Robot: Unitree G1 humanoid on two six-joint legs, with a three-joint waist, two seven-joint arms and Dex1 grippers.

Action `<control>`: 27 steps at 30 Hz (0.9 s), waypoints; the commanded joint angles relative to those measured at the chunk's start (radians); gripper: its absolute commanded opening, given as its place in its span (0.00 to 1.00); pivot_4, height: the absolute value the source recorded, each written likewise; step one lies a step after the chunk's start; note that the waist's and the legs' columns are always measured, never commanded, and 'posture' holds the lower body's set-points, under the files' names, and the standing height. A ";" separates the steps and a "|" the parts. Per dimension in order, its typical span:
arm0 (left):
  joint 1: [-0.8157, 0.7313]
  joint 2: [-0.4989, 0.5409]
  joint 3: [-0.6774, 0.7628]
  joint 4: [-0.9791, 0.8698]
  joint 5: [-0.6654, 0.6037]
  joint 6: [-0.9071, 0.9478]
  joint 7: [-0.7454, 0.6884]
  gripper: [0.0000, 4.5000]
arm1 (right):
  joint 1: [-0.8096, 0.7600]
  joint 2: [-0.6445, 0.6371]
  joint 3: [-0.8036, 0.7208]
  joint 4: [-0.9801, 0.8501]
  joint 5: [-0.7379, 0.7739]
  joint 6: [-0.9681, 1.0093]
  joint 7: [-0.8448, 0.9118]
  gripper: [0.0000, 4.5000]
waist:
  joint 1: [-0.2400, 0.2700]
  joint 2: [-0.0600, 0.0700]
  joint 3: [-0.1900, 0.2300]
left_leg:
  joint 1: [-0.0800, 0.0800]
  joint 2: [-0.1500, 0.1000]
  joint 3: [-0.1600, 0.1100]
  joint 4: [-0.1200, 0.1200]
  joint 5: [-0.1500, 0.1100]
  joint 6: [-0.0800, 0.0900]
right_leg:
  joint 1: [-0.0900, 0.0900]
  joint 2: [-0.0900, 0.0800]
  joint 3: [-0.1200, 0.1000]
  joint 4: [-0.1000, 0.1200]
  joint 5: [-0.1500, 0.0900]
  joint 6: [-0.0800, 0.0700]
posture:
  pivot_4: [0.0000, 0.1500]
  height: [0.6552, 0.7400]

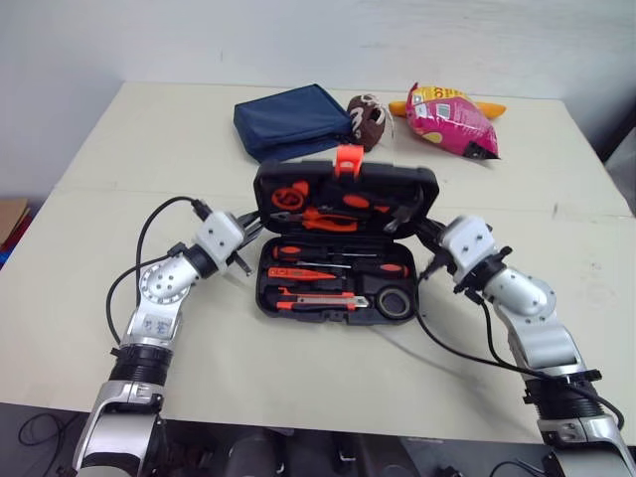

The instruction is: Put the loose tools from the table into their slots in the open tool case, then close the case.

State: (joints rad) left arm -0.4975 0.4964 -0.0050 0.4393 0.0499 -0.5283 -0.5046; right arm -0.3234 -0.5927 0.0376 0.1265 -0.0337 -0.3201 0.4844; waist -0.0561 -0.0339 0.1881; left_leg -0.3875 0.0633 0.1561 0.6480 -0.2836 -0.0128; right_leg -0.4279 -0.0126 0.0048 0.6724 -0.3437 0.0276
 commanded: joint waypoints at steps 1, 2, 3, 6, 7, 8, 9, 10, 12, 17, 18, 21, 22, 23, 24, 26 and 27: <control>0.004 0.050 0.007 0.056 0.084 -0.161 0.065 0.00 | 0.028 -0.065 0.003 0.063 -0.111 -0.290 -0.021 0.00 | -0.001 0.000 0.000 | 0.001 0.000 0.001 0.000 0.000 0.000 | 0.001 0.000 0.001 0.000 0.000 0.000 | 1.00 1.00; 0.008 0.059 0.012 0.058 0.083 -0.176 0.072 0.00 | 0.039 -0.075 0.003 0.077 -0.130 -0.331 -0.032 0.00 | -0.002 0.000 0.000 | 0.002 0.000 0.001 0.000 0.000 0.000 | 0.001 0.000 0.001 0.001 0.000 0.000 | 1.00 1.00; 0.010 0.065 0.015 0.062 0.081 -0.189 0.077 0.00 | 0.044 -0.080 0.004 0.090 -0.142 -0.360 -0.041 0.00 | -0.002 0.000 0.000 | 0.002 0.001 0.002 0.000 0.000 0.000 | 0.001 0.000 0.001 0.001 0.000 0.000 | 1.00 1.00; 0.058 0.113 0.019 0.038 0.048 -0.236 0.029 0.09 | 0.082 -0.091 -0.003 0.113 -0.165 -0.408 -0.066 0.00 | -0.005 0.000 0.000 | 0.004 0.002 0.005 0.000 0.000 -0.001 | 0.001 0.000 0.002 0.003 0.000 0.000 | 1.00 1.00; 0.080 0.129 0.017 0.029 0.026 -0.246 0.002 0.19 | 0.095 -0.095 -0.006 0.118 -0.173 -0.421 -0.075 0.00 | -0.006 0.000 0.000 | 0.005 0.002 0.006 0.000 0.000 -0.001 | 0.001 0.000 0.002 0.004 0.000 -0.001 | 1.00 1.00; 0.103 0.152 0.021 0.027 0.049 -0.273 0.013 0.25 | 0.110 -0.100 -0.011 0.121 -0.171 -0.435 -0.081 0.00 | -0.006 0.000 0.000 | 0.006 0.003 0.007 -0.001 0.000 -0.001 | 0.001 0.001 0.003 0.004 0.000 -0.001 | 1.00 1.00; 0.125 0.171 0.021 0.025 0.054 -0.293 0.010 0.36 | 0.121 -0.113 -0.006 0.129 -0.177 -0.466 -0.079 0.09 | -0.005 0.000 0.000 | 0.008 0.003 0.008 -0.002 0.000 -0.002 | 0.001 0.001 0.003 0.005 0.000 -0.002 | 1.00 1.00; 0.147 0.191 0.023 0.023 0.067 -0.304 0.016 0.48 | 0.132 -0.130 -0.002 0.137 -0.198 -0.498 -0.083 0.21 | -0.004 0.000 0.000 | 0.010 0.003 0.009 -0.003 0.000 -0.002 | 0.002 0.001 0.004 0.005 -0.001 -0.003 | 1.00 1.00; 0.186 0.228 0.029 0.020 0.081 -0.319 0.021 0.67 | 0.155 -0.159 -0.003 0.153 -0.221 -0.536 -0.092 0.40 | -0.004 0.000 0.000 | 0.013 0.003 0.009 -0.003 0.000 -0.002 | 0.005 0.000 0.004 0.004 -0.001 -0.003 | 1.00 1.00; 0.415 0.364 0.212 -0.012 -0.208 -0.075 -0.122 0.88 | 0.309 -0.329 -0.114 0.155 -0.098 -0.539 -0.022 0.72 | -0.009 0.000 0.000 | 0.024 0.003 0.009 -0.005 -0.003 -0.002 | 0.016 0.000 0.004 0.001 -0.002 -0.004 | 1.00 1.00; 0.433 0.369 0.220 -0.059 -0.254 -0.026 -0.149 0.88 | 0.336 -0.346 -0.113 0.130 -0.028 -0.499 0.022 0.72 | -0.011 0.000 0.000 | 0.024 0.004 0.009 -0.005 -0.003 -0.003 | 0.016 0.000 0.003 0.001 -0.003 -0.005 | 1.00 1.00; 0.429 0.353 0.218 -0.163 -0.338 0.116 -0.201 0.88 | 0.411 -0.381 -0.092 0.020 0.194 -0.324 0.184 0.72 | -0.009 -0.001 0.000 | 0.027 0.005 0.009 -0.005 -0.003 -0.003 | 0.019 0.001 0.003 0.002 -0.004 -0.006 | 1.00 1.00; 0.396 0.333 0.203 -0.190 -0.357 0.180 -0.203 0.82 | 0.435 -0.392 -0.083 -0.036 0.279 -0.251 0.248 0.67 | -0.002 0.000 0.000 | 0.029 0.004 0.008 -0.005 -0.004 -0.003 | 0.021 0.001 0.003 0.002 -0.003 -0.005 | 1.00 1.00; 0.372 0.317 0.195 -0.211 -0.367 0.229 -0.204 0.76 | 0.452 -0.398 -0.081 -0.079 0.338 -0.195 0.296 0.61 | 0.004 0.000 0.000 | 0.031 0.003 0.007 -0.006 -0.003 -0.003 | 0.024 0.000 0.003 0.002 -0.003 -0.005 | 1.00 1.00; 0.320 0.296 0.170 -0.220 -0.362 0.287 -0.204 0.69 | 0.480 -0.410 -0.073 -0.144 0.414 -0.095 0.346 0.54 | 0.007 0.000 0.000 | 0.033 0.003 0.005 -0.006 -0.003 -0.002 | 0.028 0.001 0.002 0.001 -0.003 -0.004 | 1.00 1.00; 0.233 0.262 0.132 -0.215 -0.352 0.374 -0.217 0.49 | 0.519 -0.428 -0.060 -0.242 0.491 0.042 0.414 0.33 | 0.012 -0.001 0.000 | 0.035 0.003 0.002 -0.005 -0.005 0.000 | 0.032 0.002 0.001 -0.001 -0.003 -0.004 | 1.00 1.00; 0.177 0.241 0.108 -0.192 -0.332 0.392 -0.222 0.39 | 0.538 -0.439 -0.046 -0.294 0.516 0.110 0.443 0.21 | 0.014 -0.002 -0.001 | 0.035 0.003 0.001 -0.005 -0.005 0.000 | 0.033 0.002 0.001 -0.001 -0.003 -0.004 | 1.00 1.00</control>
State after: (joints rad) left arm -0.2725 0.7443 0.1218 0.2520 -0.2860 -0.1776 -0.7188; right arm 0.1971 -1.0145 -0.0202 -0.0844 0.4104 -0.3099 0.8738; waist -0.0419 -0.0355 0.1874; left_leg -0.3530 0.0665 0.1566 0.6426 -0.2881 -0.0137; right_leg -0.3952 -0.0107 0.0052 0.6709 -0.3462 0.0235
